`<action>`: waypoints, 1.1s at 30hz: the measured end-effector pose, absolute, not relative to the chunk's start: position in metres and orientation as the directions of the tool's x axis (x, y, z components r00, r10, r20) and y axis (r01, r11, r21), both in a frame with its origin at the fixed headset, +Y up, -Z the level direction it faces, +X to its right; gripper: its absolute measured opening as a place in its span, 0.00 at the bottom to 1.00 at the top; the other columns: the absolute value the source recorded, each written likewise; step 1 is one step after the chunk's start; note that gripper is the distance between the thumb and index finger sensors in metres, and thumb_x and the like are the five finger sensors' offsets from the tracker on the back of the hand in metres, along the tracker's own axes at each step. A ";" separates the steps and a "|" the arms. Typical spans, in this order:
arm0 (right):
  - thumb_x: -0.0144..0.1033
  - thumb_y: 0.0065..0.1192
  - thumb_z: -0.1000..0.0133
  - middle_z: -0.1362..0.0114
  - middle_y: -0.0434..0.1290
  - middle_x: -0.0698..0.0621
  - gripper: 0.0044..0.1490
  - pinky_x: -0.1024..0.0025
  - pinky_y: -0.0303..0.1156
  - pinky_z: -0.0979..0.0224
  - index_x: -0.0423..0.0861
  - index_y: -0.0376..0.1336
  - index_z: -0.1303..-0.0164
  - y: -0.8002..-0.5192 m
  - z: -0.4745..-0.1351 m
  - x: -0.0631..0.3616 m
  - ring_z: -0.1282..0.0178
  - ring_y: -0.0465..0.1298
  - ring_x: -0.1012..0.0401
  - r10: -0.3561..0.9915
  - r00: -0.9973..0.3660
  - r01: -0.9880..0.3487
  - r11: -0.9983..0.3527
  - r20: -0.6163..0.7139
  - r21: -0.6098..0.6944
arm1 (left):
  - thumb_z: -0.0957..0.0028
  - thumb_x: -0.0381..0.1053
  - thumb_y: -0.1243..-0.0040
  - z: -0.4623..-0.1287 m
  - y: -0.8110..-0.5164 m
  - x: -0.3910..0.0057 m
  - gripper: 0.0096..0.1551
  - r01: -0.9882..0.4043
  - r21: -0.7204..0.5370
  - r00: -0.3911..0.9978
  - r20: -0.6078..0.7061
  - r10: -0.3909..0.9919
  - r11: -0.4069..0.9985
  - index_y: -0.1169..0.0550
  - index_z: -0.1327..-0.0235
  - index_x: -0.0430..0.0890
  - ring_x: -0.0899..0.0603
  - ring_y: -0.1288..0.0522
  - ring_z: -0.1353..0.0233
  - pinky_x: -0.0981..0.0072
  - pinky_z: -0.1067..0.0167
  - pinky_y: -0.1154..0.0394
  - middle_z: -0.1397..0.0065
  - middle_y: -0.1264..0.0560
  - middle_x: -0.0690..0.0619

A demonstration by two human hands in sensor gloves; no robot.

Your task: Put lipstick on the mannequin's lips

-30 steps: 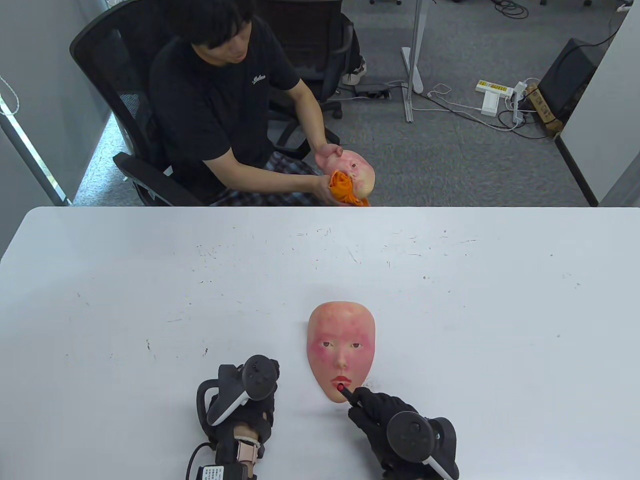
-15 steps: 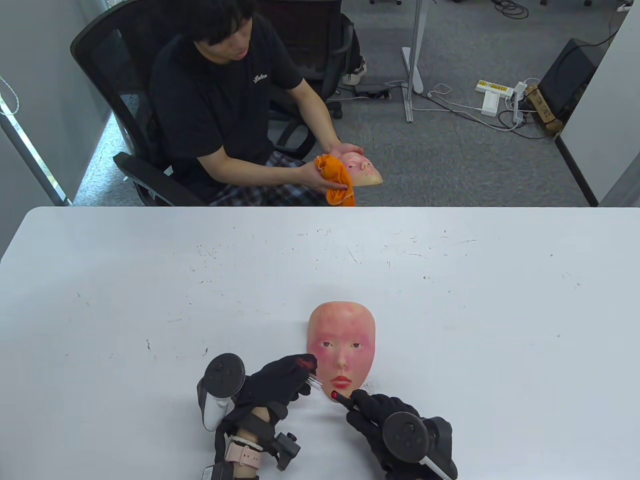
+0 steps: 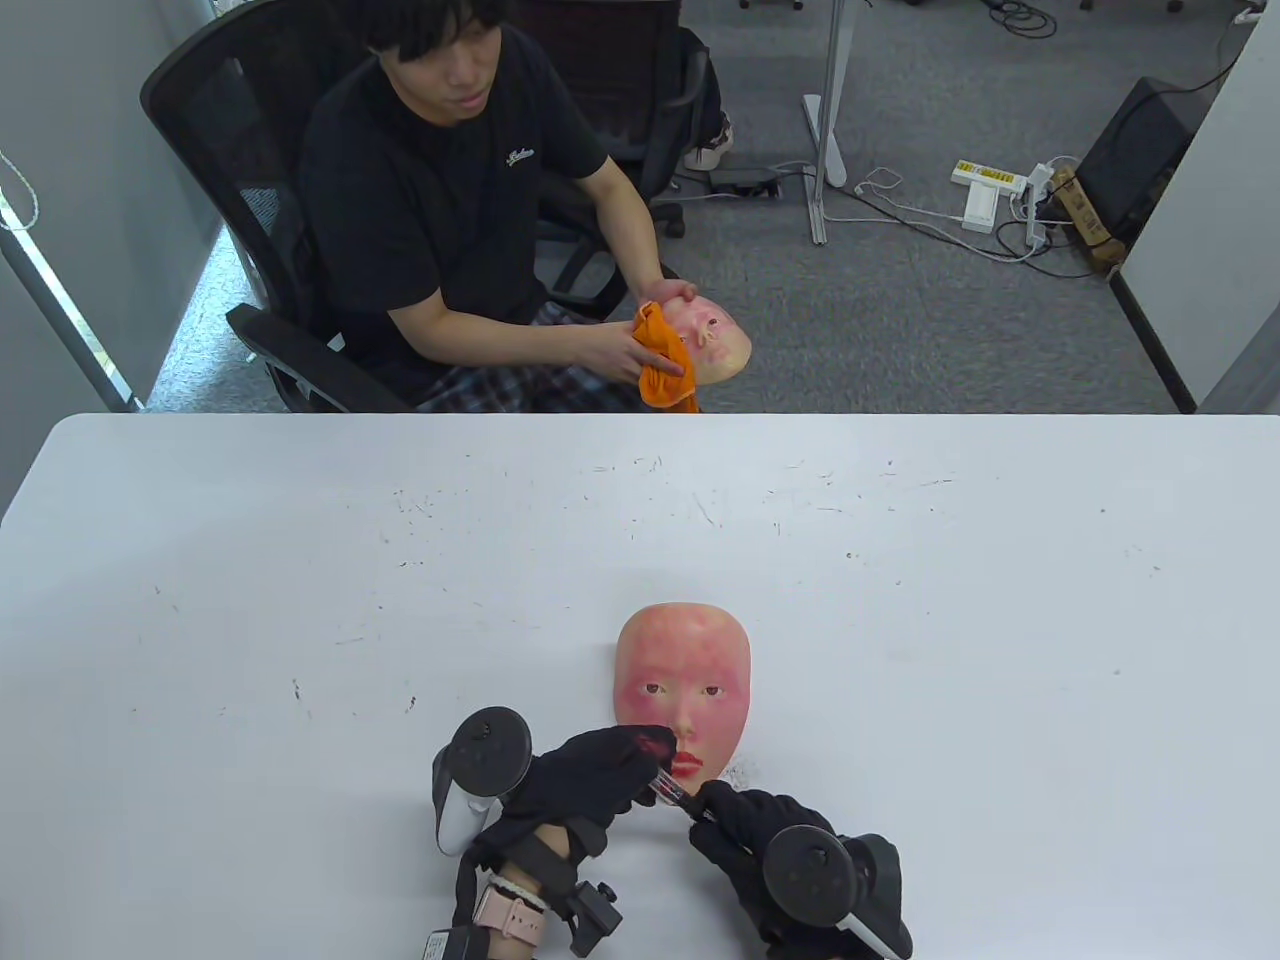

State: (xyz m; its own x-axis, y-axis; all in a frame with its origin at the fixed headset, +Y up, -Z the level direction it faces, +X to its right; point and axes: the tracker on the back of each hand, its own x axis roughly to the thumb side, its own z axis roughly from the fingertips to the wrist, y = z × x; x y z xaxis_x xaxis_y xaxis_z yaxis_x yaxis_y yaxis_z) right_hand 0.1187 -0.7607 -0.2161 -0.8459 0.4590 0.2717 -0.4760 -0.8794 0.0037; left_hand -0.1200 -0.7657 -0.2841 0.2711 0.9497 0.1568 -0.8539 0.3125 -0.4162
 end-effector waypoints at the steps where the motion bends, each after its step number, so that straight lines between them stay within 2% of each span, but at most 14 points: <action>1: 0.53 0.66 0.58 0.52 0.84 0.49 0.33 0.55 0.76 0.49 0.49 0.73 0.45 -0.761 -0.216 0.119 0.58 0.83 0.52 0.462 -0.845 -0.478 -0.878 0.270 0.004 | 0.49 0.54 0.39 -0.284 -0.766 -0.118 0.29 -0.850 -0.421 0.272 0.162 0.949 0.315 0.19 0.35 0.46 0.40 0.19 0.46 0.51 0.52 0.24 0.39 0.18 0.42; 7: 0.52 0.66 0.58 0.53 0.84 0.50 0.33 0.56 0.77 0.50 0.48 0.74 0.46 -0.761 -0.216 0.120 0.59 0.83 0.53 0.486 -0.834 -0.505 -0.863 0.262 -0.004 | 0.50 0.53 0.39 -0.282 -0.766 -0.109 0.29 -0.842 -0.417 0.282 0.200 0.938 0.342 0.19 0.36 0.46 0.39 0.19 0.46 0.51 0.51 0.24 0.38 0.19 0.42; 9: 0.51 0.65 0.58 0.54 0.84 0.50 0.33 0.57 0.77 0.50 0.47 0.74 0.46 -0.760 -0.217 0.121 0.59 0.83 0.54 0.538 -0.803 -0.552 -0.834 0.257 0.024 | 0.50 0.53 0.40 -0.282 -0.766 -0.104 0.29 -0.820 -0.450 0.286 0.212 0.934 0.353 0.19 0.35 0.47 0.40 0.19 0.45 0.52 0.51 0.24 0.37 0.19 0.43; 11: 0.51 0.66 0.58 0.53 0.83 0.50 0.32 0.57 0.77 0.50 0.48 0.74 0.46 -0.760 -0.218 0.124 0.58 0.83 0.54 0.575 -0.783 -0.582 -0.812 0.239 0.047 | 0.51 0.52 0.39 -0.281 -0.766 -0.102 0.28 -0.837 -0.430 0.270 0.216 0.938 0.339 0.19 0.37 0.47 0.40 0.19 0.46 0.52 0.51 0.24 0.38 0.19 0.42; 15: 0.50 0.66 0.57 0.53 0.83 0.50 0.32 0.57 0.77 0.50 0.47 0.74 0.46 -0.762 -0.222 0.129 0.58 0.83 0.54 0.712 -0.671 -0.693 -0.702 0.207 0.165 | 0.51 0.52 0.39 -0.281 -0.763 -0.101 0.28 -0.829 -0.450 0.234 0.261 0.936 0.333 0.19 0.37 0.48 0.40 0.19 0.45 0.52 0.50 0.24 0.37 0.19 0.43; 17: 0.50 0.66 0.57 0.54 0.83 0.50 0.32 0.57 0.76 0.50 0.46 0.74 0.46 -0.763 -0.224 0.133 0.59 0.83 0.54 0.800 -0.571 -0.767 -0.600 0.186 0.228 | 0.51 0.51 0.39 -0.279 -0.758 -0.098 0.28 -0.842 -0.446 0.189 0.286 0.940 0.305 0.19 0.37 0.49 0.40 0.20 0.44 0.52 0.50 0.24 0.37 0.19 0.43; 20: 0.50 0.67 0.57 0.53 0.83 0.49 0.32 0.56 0.76 0.50 0.45 0.74 0.46 -0.761 -0.225 0.136 0.58 0.83 0.53 0.862 -0.477 -0.821 -0.506 0.169 0.263 | 0.50 0.51 0.40 -0.278 -0.749 -0.094 0.28 -0.851 -0.444 0.141 0.320 0.937 0.280 0.20 0.35 0.49 0.40 0.21 0.43 0.52 0.48 0.25 0.36 0.20 0.43; 22: 0.51 0.66 0.56 0.51 0.83 0.48 0.33 0.56 0.76 0.48 0.46 0.73 0.44 -0.757 -0.223 0.139 0.56 0.82 0.52 0.854 -0.492 -0.828 -0.519 0.167 0.214 | 0.50 0.50 0.39 -0.280 -0.742 -0.092 0.28 -0.846 -0.443 0.155 0.328 0.932 0.296 0.19 0.35 0.48 0.39 0.20 0.43 0.51 0.49 0.25 0.36 0.20 0.42; 24: 0.52 0.63 0.55 0.47 0.82 0.47 0.35 0.54 0.75 0.46 0.46 0.72 0.42 -0.752 -0.220 0.144 0.53 0.81 0.50 0.816 -0.553 -0.816 -0.571 0.167 0.086 | 0.49 0.50 0.39 -0.284 -0.734 -0.088 0.28 -0.845 -0.409 0.211 0.337 0.918 0.344 0.20 0.35 0.48 0.39 0.21 0.42 0.51 0.48 0.25 0.35 0.21 0.42; 28: 0.47 0.63 0.54 0.46 0.81 0.47 0.32 0.55 0.75 0.45 0.48 0.71 0.41 -0.744 -0.218 0.166 0.52 0.81 0.51 0.702 -0.708 -0.703 -0.687 0.084 -0.187 | 0.49 0.50 0.38 -0.295 -0.714 -0.064 0.28 -0.768 -0.290 0.462 0.368 0.807 0.571 0.20 0.35 0.48 0.38 0.21 0.41 0.51 0.47 0.26 0.34 0.21 0.41; 30: 0.45 0.63 0.53 0.48 0.82 0.48 0.29 0.55 0.75 0.46 0.48 0.72 0.43 -0.746 -0.221 0.179 0.54 0.82 0.52 0.668 -0.742 -0.659 -0.714 0.050 -0.235 | 0.50 0.51 0.38 -0.300 -0.708 -0.045 0.27 -0.682 -0.238 0.580 0.399 0.710 0.691 0.19 0.35 0.49 0.39 0.21 0.41 0.52 0.47 0.25 0.34 0.21 0.42; 33: 0.44 0.64 0.53 0.49 0.82 0.49 0.28 0.56 0.75 0.47 0.48 0.72 0.45 -0.753 -0.228 0.196 0.55 0.82 0.52 0.670 -0.742 -0.651 -0.724 -0.010 -0.227 | 0.50 0.49 0.38 -0.309 -0.706 -0.012 0.27 -0.565 -0.216 0.681 0.423 0.598 0.796 0.20 0.35 0.50 0.39 0.22 0.40 0.51 0.45 0.26 0.32 0.22 0.42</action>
